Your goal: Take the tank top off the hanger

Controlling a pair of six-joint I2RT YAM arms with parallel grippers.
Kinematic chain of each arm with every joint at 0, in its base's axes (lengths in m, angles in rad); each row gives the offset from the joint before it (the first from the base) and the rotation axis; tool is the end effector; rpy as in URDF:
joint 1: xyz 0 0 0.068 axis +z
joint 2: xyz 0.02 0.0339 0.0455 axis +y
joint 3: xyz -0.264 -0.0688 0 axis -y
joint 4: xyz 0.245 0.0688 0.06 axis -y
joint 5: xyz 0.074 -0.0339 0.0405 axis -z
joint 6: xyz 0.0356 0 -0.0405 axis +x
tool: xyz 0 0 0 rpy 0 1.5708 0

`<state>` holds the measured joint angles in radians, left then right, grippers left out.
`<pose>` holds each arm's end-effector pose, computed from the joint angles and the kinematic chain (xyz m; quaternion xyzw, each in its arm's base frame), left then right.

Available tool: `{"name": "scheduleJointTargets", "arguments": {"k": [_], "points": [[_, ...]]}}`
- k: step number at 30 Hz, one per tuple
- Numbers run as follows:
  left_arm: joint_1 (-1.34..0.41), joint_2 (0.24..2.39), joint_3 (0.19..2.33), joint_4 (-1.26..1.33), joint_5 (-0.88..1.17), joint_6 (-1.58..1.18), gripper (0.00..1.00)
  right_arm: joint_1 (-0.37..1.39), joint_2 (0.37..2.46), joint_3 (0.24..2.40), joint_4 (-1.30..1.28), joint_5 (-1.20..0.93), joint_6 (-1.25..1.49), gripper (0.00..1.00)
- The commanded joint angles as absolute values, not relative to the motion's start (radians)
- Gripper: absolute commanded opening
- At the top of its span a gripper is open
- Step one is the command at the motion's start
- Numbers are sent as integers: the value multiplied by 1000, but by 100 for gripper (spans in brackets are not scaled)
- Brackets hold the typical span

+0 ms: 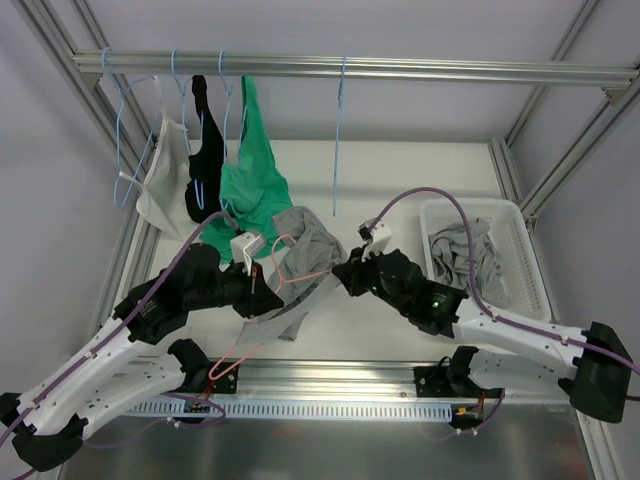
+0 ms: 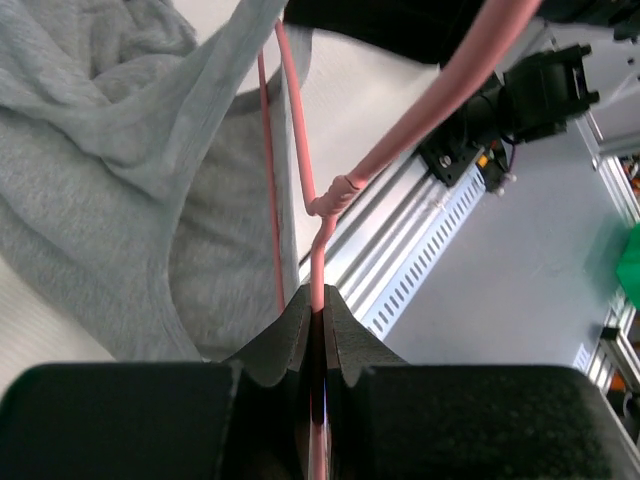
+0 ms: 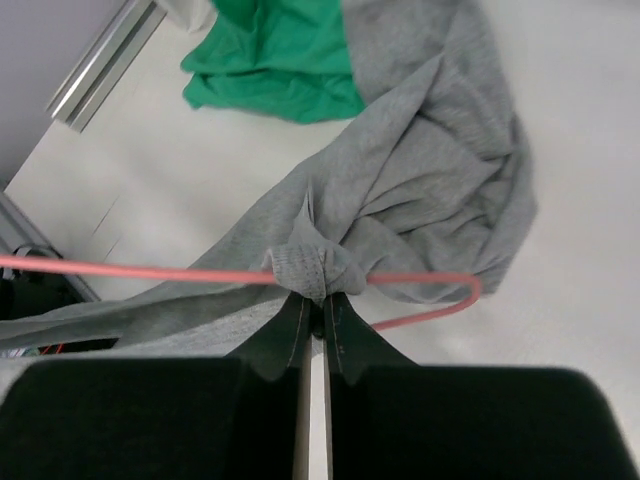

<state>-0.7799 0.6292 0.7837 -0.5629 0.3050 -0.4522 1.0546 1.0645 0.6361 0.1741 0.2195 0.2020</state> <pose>0.0909 -0.1050 0.3230 0.2170 0.8014 -0.4172 0.3695 0.1277 0.2093 0.2698 -0.2641 0.7436 0.2873 0.5429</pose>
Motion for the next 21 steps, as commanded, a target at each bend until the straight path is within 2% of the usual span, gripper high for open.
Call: {"name": "scheduleJointTargets", "arguments": {"k": [1,9,12,15,18,19,21], "points": [[-788,661,836,-569,437,-374,0,1037,939,684,94,432,146,0],[-788,630,897,-574,547,-336,0,752,773,653,-86,387,126,0],[-788,612,940,-572,584,-325,0,686,770,653,-112,312,120,0],[-788,588,983,-566,537,-324,0,680,769,647,-112,220,127,0],[-788,568,1012,-511,497,-348,0,680,769,638,-69,48,133,0],[-790,565,1017,-482,468,-363,0,680,770,623,-42,-106,132,0],[-788,575,1026,-361,475,-402,0,680,784,614,72,-271,140,0]]}}
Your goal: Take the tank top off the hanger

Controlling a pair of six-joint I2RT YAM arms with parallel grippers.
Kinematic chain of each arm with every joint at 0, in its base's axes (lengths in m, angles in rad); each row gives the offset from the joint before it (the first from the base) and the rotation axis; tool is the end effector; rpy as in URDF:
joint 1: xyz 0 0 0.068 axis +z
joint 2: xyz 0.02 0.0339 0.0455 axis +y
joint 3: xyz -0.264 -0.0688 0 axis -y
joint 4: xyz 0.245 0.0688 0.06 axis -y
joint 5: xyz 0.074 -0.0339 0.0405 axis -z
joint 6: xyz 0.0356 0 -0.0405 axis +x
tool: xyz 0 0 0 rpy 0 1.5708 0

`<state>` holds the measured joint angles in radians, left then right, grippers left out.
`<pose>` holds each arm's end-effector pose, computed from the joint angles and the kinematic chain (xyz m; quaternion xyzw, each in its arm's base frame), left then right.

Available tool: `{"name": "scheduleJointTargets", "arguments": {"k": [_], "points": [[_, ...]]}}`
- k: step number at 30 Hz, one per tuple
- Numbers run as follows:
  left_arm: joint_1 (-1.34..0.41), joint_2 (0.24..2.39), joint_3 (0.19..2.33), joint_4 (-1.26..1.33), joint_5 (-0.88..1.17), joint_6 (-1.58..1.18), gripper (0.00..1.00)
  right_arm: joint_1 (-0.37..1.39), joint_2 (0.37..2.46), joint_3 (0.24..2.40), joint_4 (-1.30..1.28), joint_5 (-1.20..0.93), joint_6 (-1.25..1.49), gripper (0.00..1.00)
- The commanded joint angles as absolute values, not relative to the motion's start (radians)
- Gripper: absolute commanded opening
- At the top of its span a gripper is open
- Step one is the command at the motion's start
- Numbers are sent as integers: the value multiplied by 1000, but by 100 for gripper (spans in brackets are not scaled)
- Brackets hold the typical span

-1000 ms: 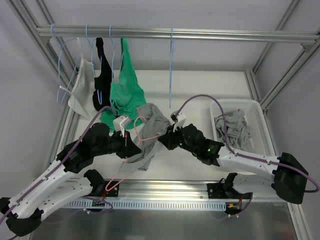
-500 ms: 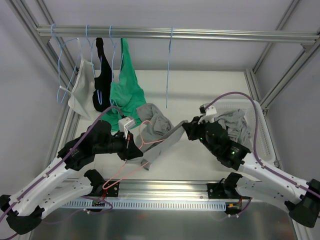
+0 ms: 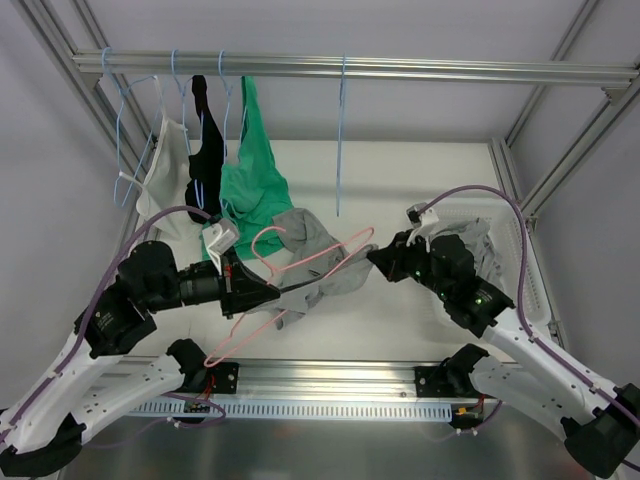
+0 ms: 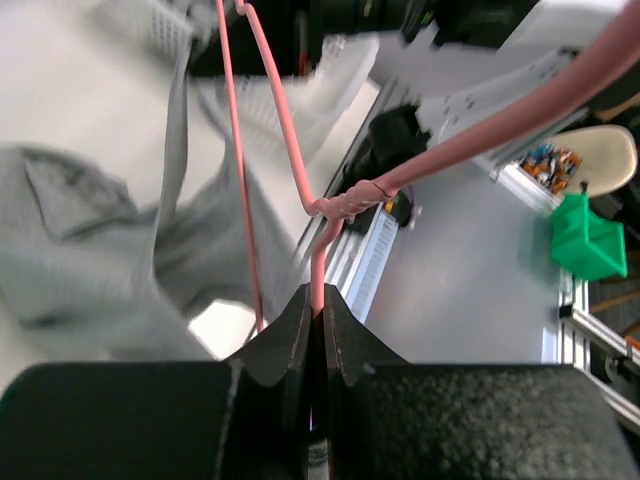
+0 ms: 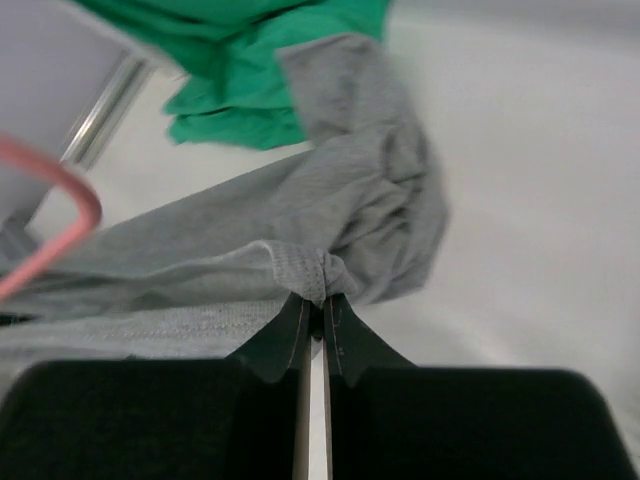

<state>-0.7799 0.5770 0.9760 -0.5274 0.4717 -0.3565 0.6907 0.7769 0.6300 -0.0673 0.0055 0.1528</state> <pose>0.0640 -0.0861 0.3944 0.3043 0.6815 -0.4934 0.4467 0.1466 0.1209 0.2988 -0.2052 0.7511 0.2549 0.5734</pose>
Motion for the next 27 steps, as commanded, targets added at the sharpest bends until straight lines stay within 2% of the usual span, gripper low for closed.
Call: {"name": "scheduleJointTargets", "arguments": {"k": [1,3,6,12,16,21,27], "points": [[-790,593,1023,-306,506,-417,0,681,791,606,107,-416,150,0],[-792,617,1009,-116,529,-440,0,687,790,597,199,-492,198,0],[-827,661,1000,103,508,-398,0,693,752,586,196,-494,207,0],[-913,699,965,437,364,-249,0,695,692,586,-27,-456,105,0],[-925,681,925,625,236,-204,0,695,643,598,-248,-217,49,0],[-925,589,891,652,48,-163,0,693,546,629,-357,-66,23,0],[-925,416,782,715,-280,-153,0,693,483,681,-491,246,40,0]]}}
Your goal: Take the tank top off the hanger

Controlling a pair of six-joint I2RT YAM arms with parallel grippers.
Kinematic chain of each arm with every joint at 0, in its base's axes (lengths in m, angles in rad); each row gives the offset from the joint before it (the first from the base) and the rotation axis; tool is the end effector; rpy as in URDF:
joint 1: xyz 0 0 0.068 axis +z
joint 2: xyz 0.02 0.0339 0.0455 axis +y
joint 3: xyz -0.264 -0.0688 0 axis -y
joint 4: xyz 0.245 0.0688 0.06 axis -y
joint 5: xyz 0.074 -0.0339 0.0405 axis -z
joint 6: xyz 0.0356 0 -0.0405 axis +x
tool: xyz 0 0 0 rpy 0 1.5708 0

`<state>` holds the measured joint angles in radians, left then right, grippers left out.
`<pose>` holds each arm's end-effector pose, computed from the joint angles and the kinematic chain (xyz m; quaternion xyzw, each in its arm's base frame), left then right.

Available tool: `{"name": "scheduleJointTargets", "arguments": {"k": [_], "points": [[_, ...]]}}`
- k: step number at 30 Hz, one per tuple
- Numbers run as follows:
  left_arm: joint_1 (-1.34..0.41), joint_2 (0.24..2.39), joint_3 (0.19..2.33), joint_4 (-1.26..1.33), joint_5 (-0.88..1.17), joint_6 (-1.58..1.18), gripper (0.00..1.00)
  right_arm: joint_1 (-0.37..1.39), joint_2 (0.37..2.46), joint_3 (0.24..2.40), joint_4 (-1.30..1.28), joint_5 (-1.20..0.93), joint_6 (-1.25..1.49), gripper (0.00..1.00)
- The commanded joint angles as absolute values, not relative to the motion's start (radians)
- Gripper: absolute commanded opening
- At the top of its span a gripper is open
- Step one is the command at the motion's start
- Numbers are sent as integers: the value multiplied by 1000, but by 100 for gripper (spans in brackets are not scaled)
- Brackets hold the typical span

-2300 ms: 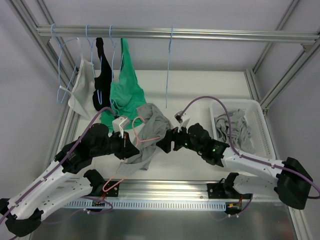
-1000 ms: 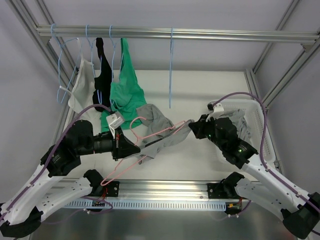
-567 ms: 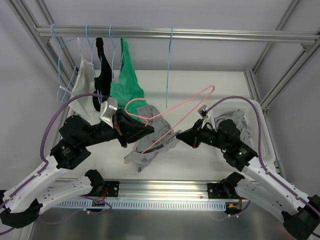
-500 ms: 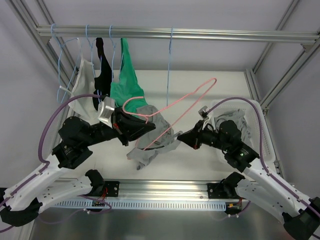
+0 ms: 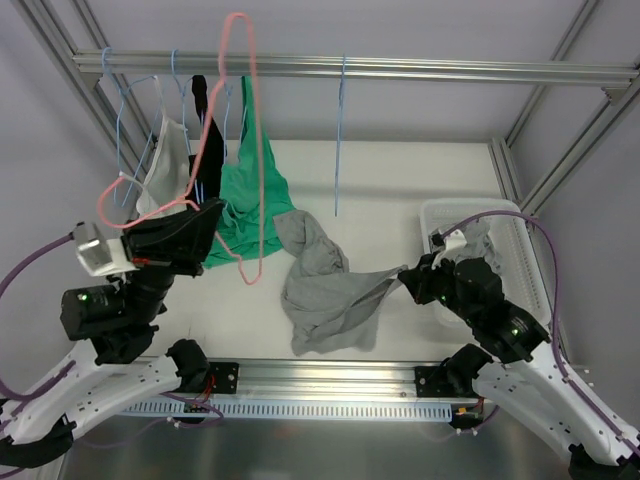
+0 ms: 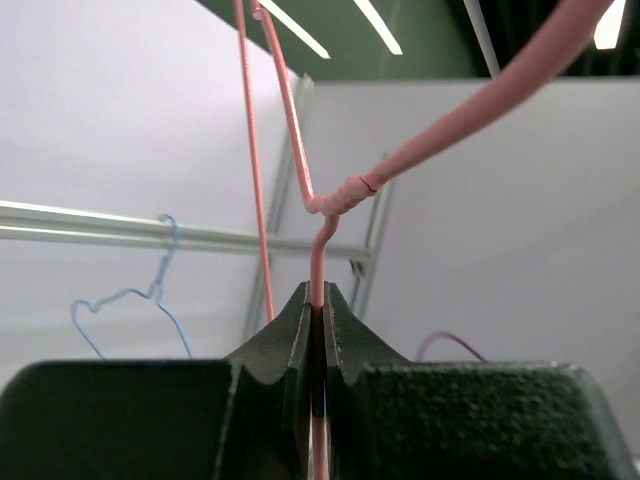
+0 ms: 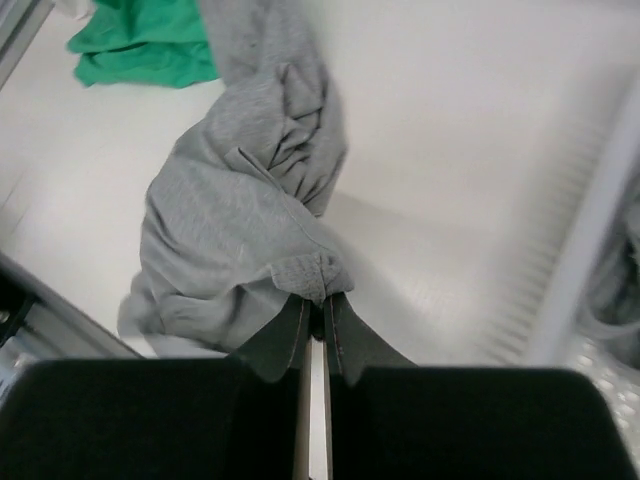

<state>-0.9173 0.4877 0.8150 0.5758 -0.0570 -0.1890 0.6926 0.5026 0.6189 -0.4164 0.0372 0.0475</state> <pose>0.0425 -0.0522 0.4588 0.0915 0.3157 -0.4882 0.8085 0.1007 0.0818 0.2963 -0.2446 0.7667 0.2006 0.5586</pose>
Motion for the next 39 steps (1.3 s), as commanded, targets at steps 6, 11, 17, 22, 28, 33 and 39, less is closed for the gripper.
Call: {"name": "scheduleJointTargets", "arguments": {"k": [6,11,17,22,28,33,39], "points": [[-925,409,908,369,-262,-173,0,693,474,699,-411,50,29,0],[-925,503,1038,106,-296,-219,0,692,630,761,-261,-146,8,0],[-925,532,1046,-78,-402,-282,0,693,873,785,-97,-204,34,1],[-925,551,1075,-198,-472,-331,0,698,1006,782,-21,-264,90,40],[-925,635,1097,-314,-462,-385,0,700,895,700,-21,-137,103,98],[-925,745,1164,-336,-474,-379,0,699,786,672,-90,-72,95,100],[-925,972,1369,-373,-468,-313,0,699,689,649,-149,-58,95,99]]}}
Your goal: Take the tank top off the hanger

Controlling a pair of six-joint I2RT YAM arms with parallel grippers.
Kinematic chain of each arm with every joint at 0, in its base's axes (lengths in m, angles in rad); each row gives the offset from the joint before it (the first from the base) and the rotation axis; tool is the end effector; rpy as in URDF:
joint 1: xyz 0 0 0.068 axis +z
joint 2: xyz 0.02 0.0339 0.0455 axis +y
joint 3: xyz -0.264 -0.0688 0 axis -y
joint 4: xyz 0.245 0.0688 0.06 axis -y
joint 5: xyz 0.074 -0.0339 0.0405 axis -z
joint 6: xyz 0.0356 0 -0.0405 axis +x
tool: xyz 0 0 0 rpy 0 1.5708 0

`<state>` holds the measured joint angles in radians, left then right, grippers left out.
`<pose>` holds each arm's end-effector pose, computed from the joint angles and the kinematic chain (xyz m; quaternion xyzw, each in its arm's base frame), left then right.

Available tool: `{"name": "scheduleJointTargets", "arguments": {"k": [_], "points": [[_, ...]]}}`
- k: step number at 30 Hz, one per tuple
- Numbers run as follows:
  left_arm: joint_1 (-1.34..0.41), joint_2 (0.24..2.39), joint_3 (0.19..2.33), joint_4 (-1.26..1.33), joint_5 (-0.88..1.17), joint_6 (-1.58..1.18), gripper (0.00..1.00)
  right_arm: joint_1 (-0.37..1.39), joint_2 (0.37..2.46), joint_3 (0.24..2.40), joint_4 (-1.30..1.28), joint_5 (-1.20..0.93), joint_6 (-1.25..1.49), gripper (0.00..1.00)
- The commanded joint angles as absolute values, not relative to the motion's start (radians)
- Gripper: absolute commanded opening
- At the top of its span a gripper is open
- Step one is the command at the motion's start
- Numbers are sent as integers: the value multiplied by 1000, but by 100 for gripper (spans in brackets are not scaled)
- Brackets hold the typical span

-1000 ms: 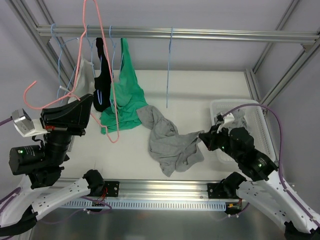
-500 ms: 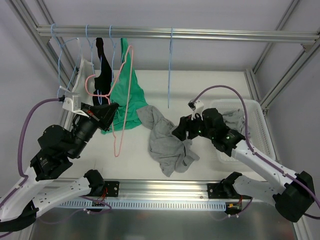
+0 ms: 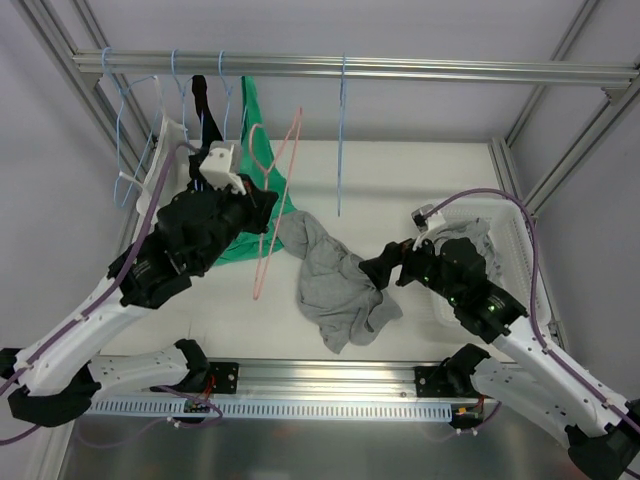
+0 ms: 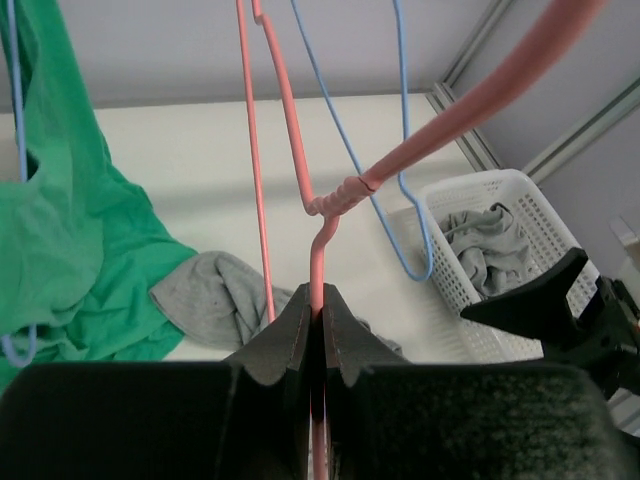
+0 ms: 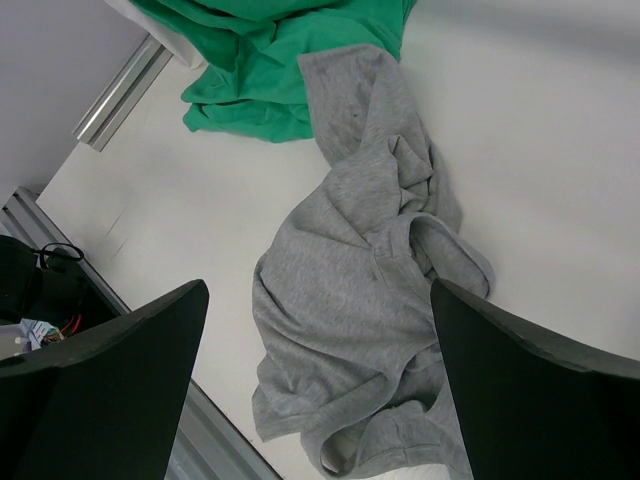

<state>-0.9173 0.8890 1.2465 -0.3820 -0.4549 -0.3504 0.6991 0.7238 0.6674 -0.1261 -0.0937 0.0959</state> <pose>0.1146 -0.1239 0.4578 0.0438 0.7135 -0.2729 0.6438 0.1340 0.1170 0.3146 -0.2567 0.7242 0.2806 0.5753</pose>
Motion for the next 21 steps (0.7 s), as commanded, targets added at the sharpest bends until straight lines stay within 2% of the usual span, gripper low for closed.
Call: {"name": "scheduleJointTargets", "arguments": {"k": [1,9,14,17,21], "points": [[-925,1001,1400,-383,-466,-290,0,699,675,646,-155,-55,97,99],[-916,1336,1791,-445,-563,-187,0,699,568,634,-242,-31,92,99],[-885,1486,1936,-505,-551,-199,0,700,517,638,-285,-23,84,99],[-827,1522,1963,-532,-508,-244,0,699,483,638,-304,-17,84,99],[-747,1565,2002,-525,-334,-278,0,699,465,646,-322,-14,80,99]]}}
